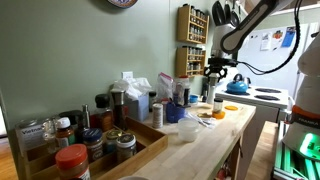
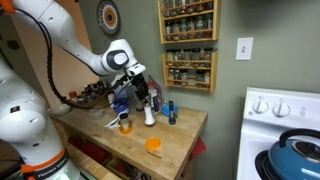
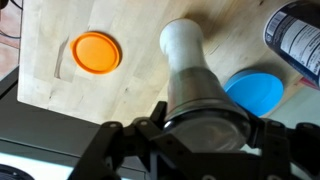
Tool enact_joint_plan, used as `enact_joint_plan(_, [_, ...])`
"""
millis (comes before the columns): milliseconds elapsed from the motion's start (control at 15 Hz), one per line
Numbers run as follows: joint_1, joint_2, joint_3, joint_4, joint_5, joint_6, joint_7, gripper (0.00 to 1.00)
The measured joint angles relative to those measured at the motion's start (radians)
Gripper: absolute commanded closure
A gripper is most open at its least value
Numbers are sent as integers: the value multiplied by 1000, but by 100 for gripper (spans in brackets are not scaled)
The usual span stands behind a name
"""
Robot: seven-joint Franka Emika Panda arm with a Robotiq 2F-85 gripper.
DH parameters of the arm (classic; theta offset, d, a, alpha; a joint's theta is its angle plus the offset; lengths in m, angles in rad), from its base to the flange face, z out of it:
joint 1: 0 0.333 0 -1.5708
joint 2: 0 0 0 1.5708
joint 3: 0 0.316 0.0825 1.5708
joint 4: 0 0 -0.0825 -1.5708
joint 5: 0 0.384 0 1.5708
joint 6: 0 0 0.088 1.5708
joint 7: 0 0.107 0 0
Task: Move the salt cellar to the right side of the counter.
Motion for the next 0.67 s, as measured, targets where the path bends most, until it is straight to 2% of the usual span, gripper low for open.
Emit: enact_joint_plan(667, [-19,184,-19,132,-56,43,24,61])
